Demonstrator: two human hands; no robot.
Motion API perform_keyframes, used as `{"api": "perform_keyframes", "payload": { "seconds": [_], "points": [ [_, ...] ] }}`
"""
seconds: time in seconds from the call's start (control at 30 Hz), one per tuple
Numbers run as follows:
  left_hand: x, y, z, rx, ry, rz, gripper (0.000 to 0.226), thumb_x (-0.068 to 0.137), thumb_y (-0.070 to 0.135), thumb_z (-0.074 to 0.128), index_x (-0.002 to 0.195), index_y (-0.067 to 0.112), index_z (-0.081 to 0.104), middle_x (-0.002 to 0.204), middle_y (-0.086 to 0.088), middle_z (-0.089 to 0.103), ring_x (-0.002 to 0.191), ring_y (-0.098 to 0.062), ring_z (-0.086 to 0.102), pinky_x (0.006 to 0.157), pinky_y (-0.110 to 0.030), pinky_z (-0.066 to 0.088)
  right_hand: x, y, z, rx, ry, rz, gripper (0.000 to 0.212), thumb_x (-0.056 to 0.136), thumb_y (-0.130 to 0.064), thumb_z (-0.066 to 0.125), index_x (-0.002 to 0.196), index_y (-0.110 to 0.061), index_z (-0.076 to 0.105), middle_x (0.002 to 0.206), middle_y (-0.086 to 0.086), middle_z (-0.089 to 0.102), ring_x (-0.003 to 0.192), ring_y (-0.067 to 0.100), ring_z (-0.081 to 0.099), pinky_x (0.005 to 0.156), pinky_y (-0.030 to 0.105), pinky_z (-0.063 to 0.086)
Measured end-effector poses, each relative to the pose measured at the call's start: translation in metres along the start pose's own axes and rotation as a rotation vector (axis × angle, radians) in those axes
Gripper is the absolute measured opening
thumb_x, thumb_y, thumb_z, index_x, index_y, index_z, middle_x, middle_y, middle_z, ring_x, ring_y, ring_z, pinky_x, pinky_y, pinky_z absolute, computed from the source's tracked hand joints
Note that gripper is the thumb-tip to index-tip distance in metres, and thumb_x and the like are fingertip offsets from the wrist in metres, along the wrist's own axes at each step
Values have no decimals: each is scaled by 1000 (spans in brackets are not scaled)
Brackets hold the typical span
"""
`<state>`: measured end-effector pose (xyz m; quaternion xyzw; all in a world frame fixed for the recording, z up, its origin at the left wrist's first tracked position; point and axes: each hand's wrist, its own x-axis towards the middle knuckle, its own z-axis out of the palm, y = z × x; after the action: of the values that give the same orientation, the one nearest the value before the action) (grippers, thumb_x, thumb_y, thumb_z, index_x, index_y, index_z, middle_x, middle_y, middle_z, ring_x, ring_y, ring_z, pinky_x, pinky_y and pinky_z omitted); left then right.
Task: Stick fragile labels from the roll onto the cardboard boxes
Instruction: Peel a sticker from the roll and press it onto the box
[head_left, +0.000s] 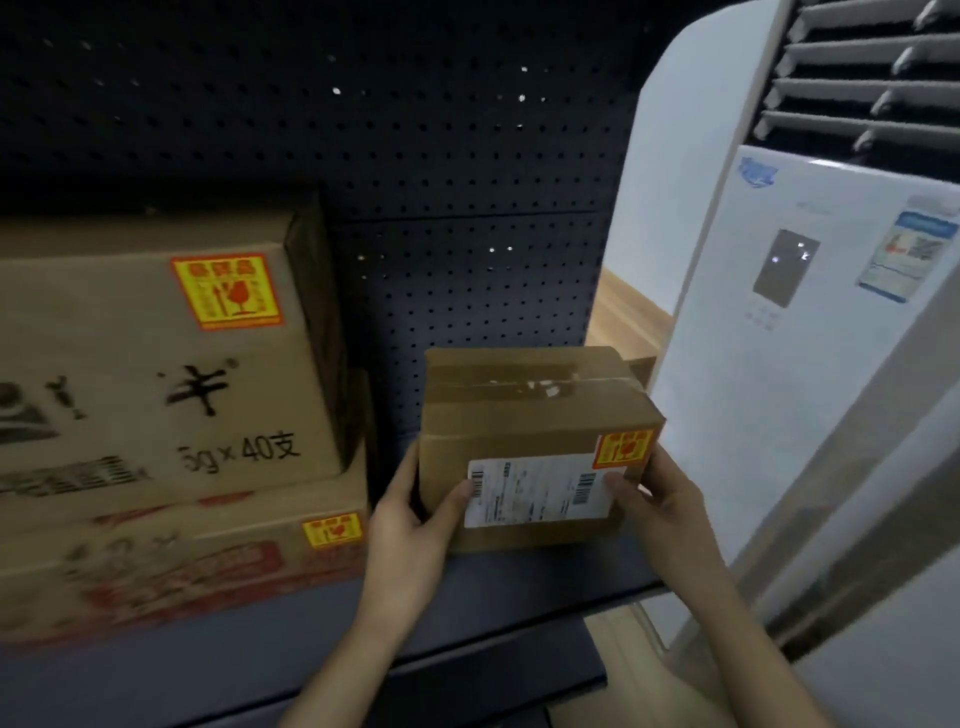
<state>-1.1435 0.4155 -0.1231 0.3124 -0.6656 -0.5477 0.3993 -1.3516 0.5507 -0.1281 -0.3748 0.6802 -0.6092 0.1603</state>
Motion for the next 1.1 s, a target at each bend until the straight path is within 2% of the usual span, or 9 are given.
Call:
{"api": "perform_keyframes", "payload": {
  "seconds": [0.1,0.27,0.43,0.53,0.6,0.63,0.93,1.03,1.1],
  "points": [
    [11,-11,-3,33,74,16,56,92,30,66,145,26,45,130,14,63,121,0,57,105,-35,49,28,5,19,-22,-70,-5,22,95,-7,60,108,-24,62,98,-34,70,95,-12,65,72,9,52],
    [30,-28,12,51,187,-41,67,94,38,62,152,26,31,140,10,54,130,-4,49,111,-37,43,61,17,29,-54,-136,-47,19,97,-5,57,108,-20,61,97,-29,71,94,-7,66,72,11,53],
    [47,-40,16,88,201,-66,72,93,44,59,153,26,26,146,7,48,135,-6,43,114,-37,38,80,28,34,-51,-131,-68,16,96,-6,58,108,-15,62,104,-11,71,97,-5,66,72,11,53],
    [55,-45,13,89,218,-88,65,95,39,58,152,27,28,144,7,49,132,-3,45,110,-22,39,88,35,42,-35,-139,-42,17,96,-11,60,112,-16,61,109,-9,70,102,0,66,76,15,55],
    [59,-48,11,88,226,-105,64,96,34,57,152,26,27,143,7,49,130,-1,45,96,-2,37,91,40,48,-34,-145,-27,20,96,-14,60,116,-17,59,113,-8,70,105,2,66,82,21,56],
    [60,-48,11,82,230,-105,63,97,32,57,152,24,27,142,6,49,129,-1,46,91,3,35,92,43,50,-30,-142,-21,21,97,-15,60,118,-17,58,114,-8,70,106,3,66,85,24,57],
    [71,-47,19,132,306,-110,59,96,26,58,149,16,33,138,1,53,127,-7,48,84,7,33,103,44,55,-53,-134,7,19,97,-22,59,116,-23,58,112,-14,69,109,4,64,94,34,55],
    [67,-43,22,157,321,-124,61,97,26,58,150,17,30,140,-1,51,127,-7,45,91,2,31,101,41,56,-65,-128,15,20,97,-24,59,117,-26,58,112,-17,69,109,3,64,95,35,55],
    [62,-36,25,186,323,-124,68,97,23,58,154,15,22,148,-6,42,137,-15,38,107,-15,29,98,39,56,-81,-114,21,21,97,-25,59,118,-28,58,113,-18,68,109,3,63,96,36,55]
  ]
}}
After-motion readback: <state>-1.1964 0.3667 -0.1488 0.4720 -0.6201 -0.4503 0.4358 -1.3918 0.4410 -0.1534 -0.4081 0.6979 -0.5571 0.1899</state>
